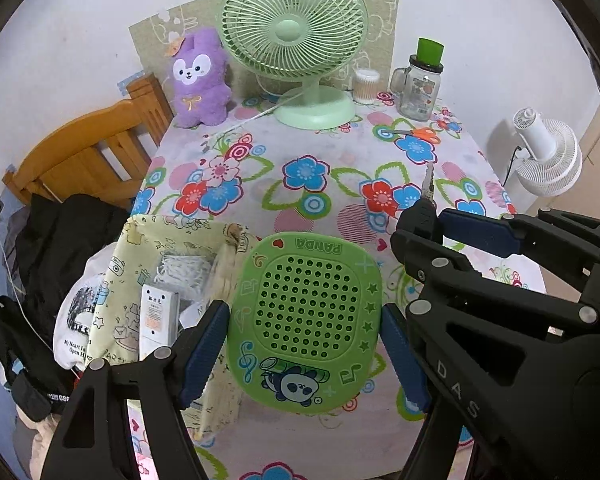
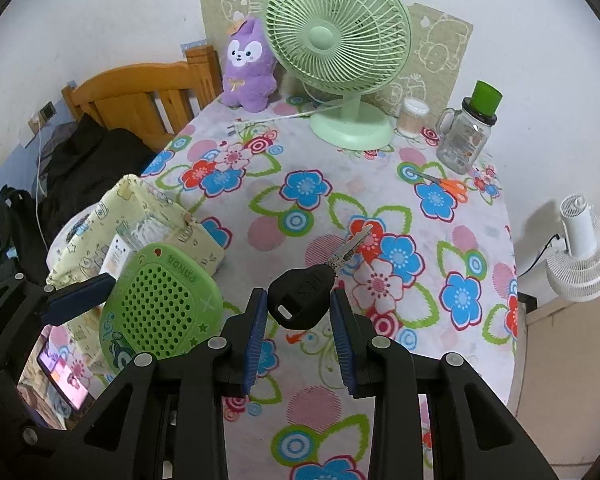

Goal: Organize rigid objects

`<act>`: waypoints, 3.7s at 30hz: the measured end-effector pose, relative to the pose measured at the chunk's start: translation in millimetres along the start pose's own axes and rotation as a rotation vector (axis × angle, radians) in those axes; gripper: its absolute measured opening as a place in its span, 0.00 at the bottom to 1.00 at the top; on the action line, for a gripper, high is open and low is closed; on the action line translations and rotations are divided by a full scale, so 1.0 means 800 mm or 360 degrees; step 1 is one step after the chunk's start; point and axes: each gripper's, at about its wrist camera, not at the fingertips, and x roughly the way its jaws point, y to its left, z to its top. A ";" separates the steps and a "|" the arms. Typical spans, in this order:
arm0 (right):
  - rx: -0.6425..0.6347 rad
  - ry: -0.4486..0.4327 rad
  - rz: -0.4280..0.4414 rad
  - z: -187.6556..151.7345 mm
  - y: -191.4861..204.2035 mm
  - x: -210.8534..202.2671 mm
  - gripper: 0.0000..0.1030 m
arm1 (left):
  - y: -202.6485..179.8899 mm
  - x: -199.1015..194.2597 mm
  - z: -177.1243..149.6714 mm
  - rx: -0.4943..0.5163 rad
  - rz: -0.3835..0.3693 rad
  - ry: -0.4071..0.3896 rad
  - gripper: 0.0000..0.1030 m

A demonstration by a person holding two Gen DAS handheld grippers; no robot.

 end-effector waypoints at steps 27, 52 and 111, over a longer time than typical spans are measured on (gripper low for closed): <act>-0.0092 0.0056 0.0014 0.030 0.117 0.042 0.34 | 0.117 0.018 -0.022 -0.0085 -0.0026 0.0010 0.76; -0.0289 0.0186 0.0091 0.051 0.188 0.117 0.34 | 0.197 0.069 -0.038 -0.0206 0.0042 0.0139 0.76; 0.0093 0.0090 -0.0054 0.017 0.099 0.049 0.76 | 0.127 0.036 -0.024 0.0002 -0.0001 0.0084 0.91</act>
